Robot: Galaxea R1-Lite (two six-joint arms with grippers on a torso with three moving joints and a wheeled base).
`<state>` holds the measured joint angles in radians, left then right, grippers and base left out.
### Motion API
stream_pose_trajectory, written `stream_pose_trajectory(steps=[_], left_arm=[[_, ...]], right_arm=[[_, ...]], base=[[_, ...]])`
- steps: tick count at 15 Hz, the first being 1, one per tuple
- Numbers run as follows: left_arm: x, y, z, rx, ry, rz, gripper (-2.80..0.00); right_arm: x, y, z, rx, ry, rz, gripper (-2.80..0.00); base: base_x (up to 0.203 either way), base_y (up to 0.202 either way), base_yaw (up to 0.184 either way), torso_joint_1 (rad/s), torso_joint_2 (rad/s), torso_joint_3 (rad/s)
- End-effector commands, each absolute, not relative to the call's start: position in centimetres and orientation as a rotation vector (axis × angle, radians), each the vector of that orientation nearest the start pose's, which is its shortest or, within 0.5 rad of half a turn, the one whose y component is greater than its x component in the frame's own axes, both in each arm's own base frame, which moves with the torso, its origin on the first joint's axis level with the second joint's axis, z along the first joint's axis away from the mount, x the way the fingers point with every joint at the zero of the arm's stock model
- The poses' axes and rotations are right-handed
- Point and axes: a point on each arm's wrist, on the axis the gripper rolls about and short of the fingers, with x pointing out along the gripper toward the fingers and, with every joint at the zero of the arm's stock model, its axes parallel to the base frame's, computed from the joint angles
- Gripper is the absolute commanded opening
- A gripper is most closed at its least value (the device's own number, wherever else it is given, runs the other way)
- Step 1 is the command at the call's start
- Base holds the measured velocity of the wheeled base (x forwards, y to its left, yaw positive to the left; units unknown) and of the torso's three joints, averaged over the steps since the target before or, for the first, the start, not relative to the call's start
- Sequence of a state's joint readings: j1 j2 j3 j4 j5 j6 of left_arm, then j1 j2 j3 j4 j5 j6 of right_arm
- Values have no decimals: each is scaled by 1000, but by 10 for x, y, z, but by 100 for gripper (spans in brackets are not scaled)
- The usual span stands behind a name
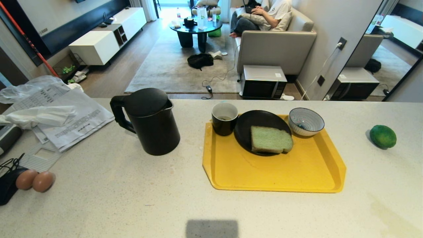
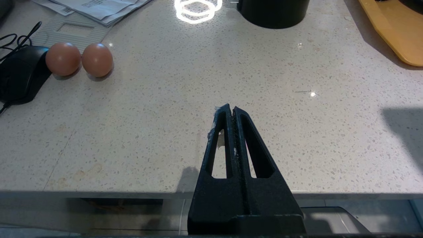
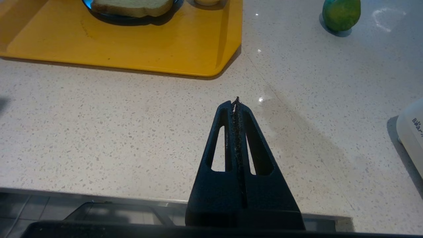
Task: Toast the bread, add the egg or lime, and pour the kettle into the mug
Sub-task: Pick up the bread slice
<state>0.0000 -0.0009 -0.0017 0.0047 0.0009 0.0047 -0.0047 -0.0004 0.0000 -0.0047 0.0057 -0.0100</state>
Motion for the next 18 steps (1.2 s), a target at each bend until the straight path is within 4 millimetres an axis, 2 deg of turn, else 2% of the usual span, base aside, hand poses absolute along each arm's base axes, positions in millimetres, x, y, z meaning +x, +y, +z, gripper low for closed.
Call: stream_pose_trajectory(steps=[1,14,16,18], left_arm=[[-23,0,75,5,3,1,-280],[-23,0,75,5,3,2,-280],[-23,0,75,5,3,0,-280],[-23,0,75,5,3,2,-280]], right_arm=[[-23,0,76,-11,-5,2,-280],[-24,0,79,-24,-1,5,-280],[-28,0,98,-16,-27,4,-280],[-23,0,124,8,23,6,-280]], base=[[0,0,0,0,0,0],[0,0,0,0,0,0],[0,0,0,0,0,0],[0,0,0,0,0,0]])
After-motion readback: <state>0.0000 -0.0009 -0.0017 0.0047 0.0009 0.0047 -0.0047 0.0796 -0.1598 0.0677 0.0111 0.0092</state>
